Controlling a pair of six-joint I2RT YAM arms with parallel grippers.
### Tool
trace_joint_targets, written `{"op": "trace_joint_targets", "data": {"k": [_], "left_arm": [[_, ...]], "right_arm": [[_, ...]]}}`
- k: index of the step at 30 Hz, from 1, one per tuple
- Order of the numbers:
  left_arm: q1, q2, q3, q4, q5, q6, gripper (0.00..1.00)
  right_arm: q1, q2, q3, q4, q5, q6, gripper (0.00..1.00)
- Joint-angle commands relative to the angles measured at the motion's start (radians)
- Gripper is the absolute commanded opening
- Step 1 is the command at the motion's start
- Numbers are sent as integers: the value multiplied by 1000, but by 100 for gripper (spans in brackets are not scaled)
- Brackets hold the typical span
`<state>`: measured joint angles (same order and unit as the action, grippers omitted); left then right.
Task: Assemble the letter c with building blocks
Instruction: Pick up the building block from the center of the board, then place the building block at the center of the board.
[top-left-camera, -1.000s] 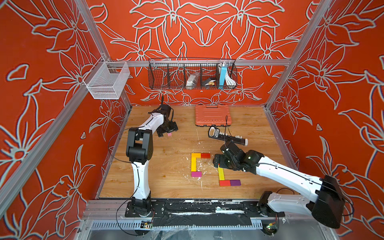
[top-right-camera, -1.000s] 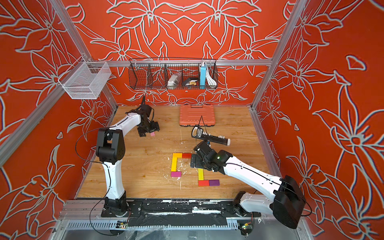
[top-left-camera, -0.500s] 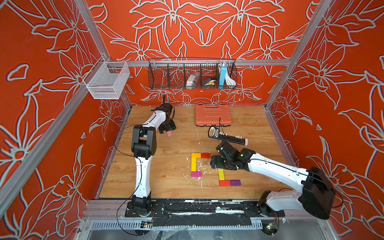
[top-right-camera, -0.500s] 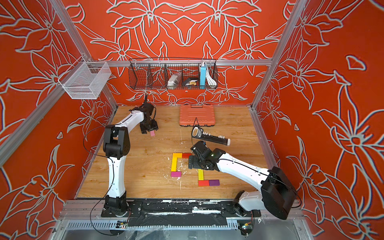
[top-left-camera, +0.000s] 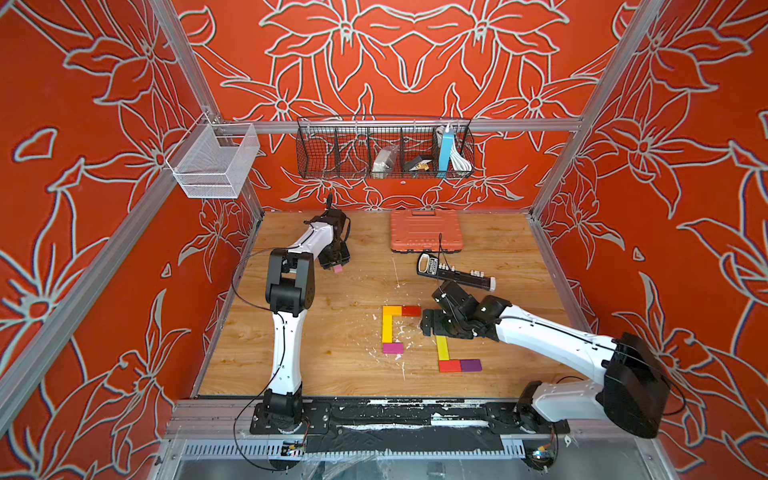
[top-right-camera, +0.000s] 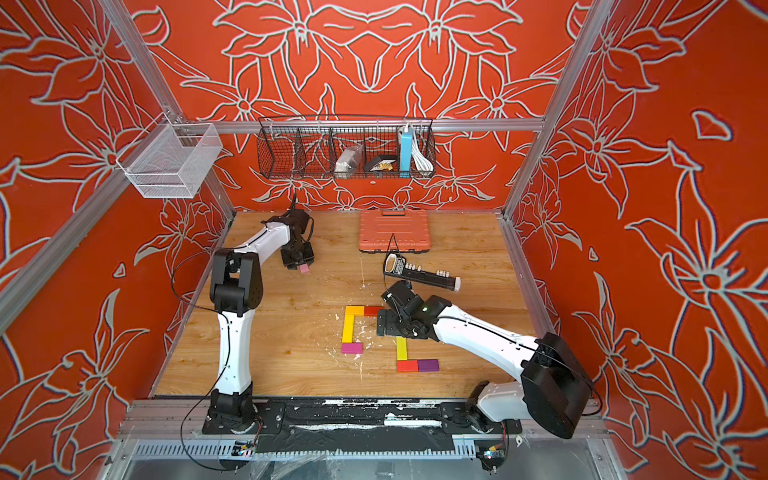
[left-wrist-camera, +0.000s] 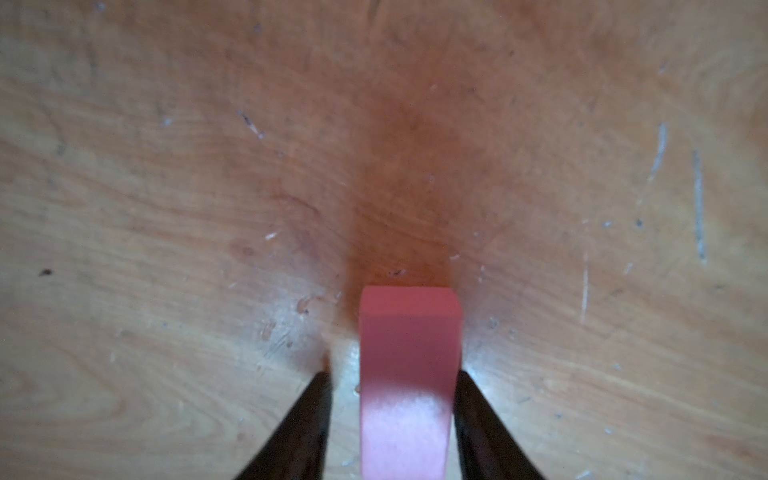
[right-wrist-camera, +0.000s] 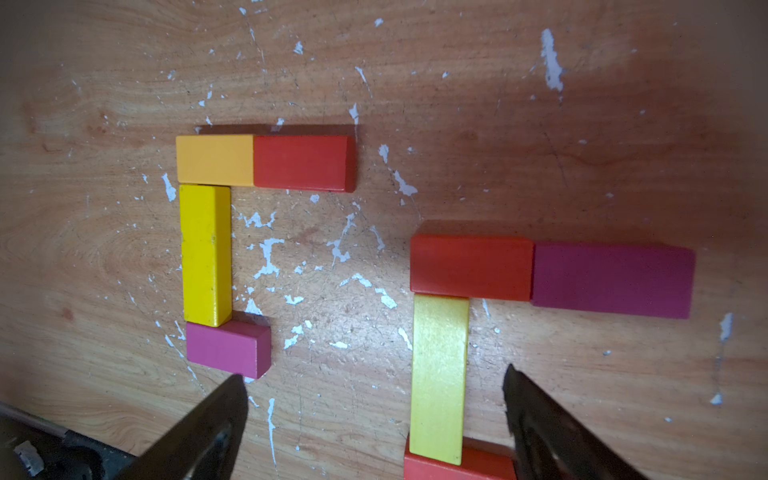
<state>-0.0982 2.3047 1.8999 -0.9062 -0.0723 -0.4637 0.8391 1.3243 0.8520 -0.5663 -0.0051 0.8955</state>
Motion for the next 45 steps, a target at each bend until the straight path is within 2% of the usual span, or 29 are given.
{"op": "trace_joint_targets", "data": {"k": [1,4,8,12,15,19,23,29,35,45], "left_arm": [[-6,6,-16,-16,7,3,35],[-10,-21,-32,-21,20,13,20],[-23,-124,-84,-24,29,43,18],[-62,-288,-184,-15,94,91,17],[-132,-415,-273,-3,144,141,17],[-276,-563,-386,15,158,209,17],[-420,-640,-449,23,151,238,17],[-613,-675,-496,27,121,193,18],[-758,-650,-531,37,123,114,18],[-862,-508,-544,88,124,10,18]], "right_arm": [[-7,-18,30,-12,4,-14,98],[-10,-32,33,-23,6,-15,98],[-12,-68,23,-35,15,-15,98],[-22,-124,-20,-40,15,-5,98],[-43,-171,-55,-58,-3,-4,98],[-85,-237,-94,-123,-28,-19,98],[-118,-320,-130,-196,-40,-23,98],[-156,-478,-216,-297,-47,2,98],[-172,-582,-312,-290,-82,56,96],[-176,-549,-292,-279,-87,33,96]]}}
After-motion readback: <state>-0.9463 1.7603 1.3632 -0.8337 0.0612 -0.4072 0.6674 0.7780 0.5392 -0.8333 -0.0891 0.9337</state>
